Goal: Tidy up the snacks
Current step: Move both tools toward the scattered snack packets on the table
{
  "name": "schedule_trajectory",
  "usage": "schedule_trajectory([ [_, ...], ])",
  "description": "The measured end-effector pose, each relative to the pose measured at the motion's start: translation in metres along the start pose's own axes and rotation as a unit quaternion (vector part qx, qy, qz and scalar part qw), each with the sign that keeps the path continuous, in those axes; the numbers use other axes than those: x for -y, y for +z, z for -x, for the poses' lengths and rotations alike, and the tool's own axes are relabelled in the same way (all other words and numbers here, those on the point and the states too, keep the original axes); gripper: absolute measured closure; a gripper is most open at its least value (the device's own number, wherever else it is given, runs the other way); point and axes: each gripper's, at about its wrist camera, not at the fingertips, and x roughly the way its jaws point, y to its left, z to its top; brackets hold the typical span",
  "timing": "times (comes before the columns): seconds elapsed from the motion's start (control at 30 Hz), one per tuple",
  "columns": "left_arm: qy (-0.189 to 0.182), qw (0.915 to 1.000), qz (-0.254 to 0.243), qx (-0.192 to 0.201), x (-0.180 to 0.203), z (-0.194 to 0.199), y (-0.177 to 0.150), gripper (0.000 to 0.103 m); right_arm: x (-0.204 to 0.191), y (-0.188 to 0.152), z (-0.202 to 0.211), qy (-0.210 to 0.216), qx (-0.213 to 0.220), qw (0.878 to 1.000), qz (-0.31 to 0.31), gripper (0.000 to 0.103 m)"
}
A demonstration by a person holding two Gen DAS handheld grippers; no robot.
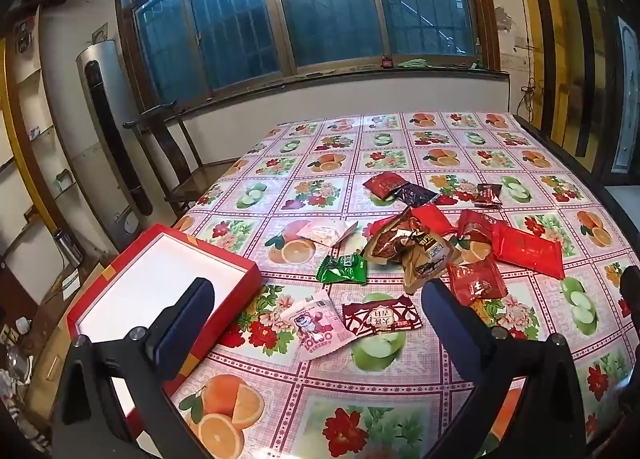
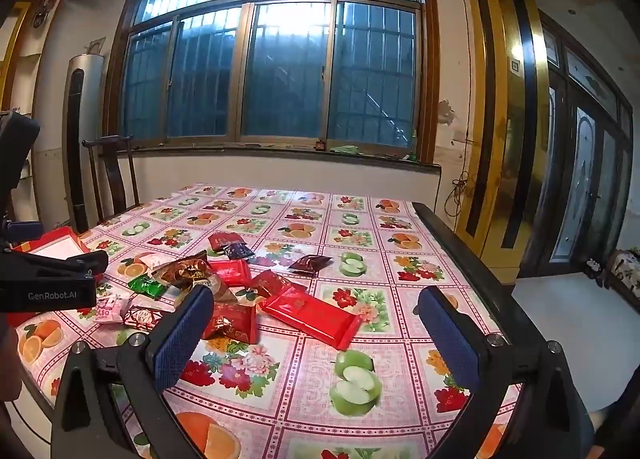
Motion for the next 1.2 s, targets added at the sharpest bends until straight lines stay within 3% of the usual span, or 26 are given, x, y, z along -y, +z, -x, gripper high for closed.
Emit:
schedule_trajectory([
  [0.17,0.004,0.9997,0.001,-0.024,-0.017,-0.011,-0.011,0.000,0.006,-0.006,-0.004,0.004,-0.015,1.000,0.005,0.001],
  [0.33,0.023,0.9988,-0.010,-0.043,-0.046,-0.020,-0.033,0.000,0.015,-0.014,-0.022,0.016,-0.063,0.998,-0.004,0.001],
  [0.47,0.029,0.9979,-0.020,-0.054,-0.064,-0.019,-0.047,0.000,0.009,-0.020,-0.043,0.053,-0.121,0.991,0.000,0.001],
  [0.63,0.016,0.9982,-0.022,-0.053,-0.072,-0.014,-0.050,0.000,-0.025,-0.023,-0.084,0.120,-0.202,0.972,0.006,0.001],
  [0.8,-0.002,0.9983,-0.027,-0.051,-0.076,-0.008,-0.050,0.000,-0.049,-0.022,-0.127,0.115,-0.259,0.959,0.020,0.001],
  [1.1,-0.009,0.9979,-0.040,-0.051,-0.077,-0.008,-0.049,0.000,-0.053,-0.032,-0.185,0.082,-0.348,0.933,-0.035,0.002],
  [1.17,-0.012,0.9977,-0.046,-0.050,-0.074,-0.011,-0.047,0.000,-0.053,-0.031,-0.183,0.073,-0.341,0.937,-0.035,0.008],
  [1.2,-0.014,0.9975,-0.047,-0.051,-0.073,-0.012,-0.046,0.000,-0.052,-0.031,-0.182,0.070,-0.338,0.938,-0.035,0.016],
])
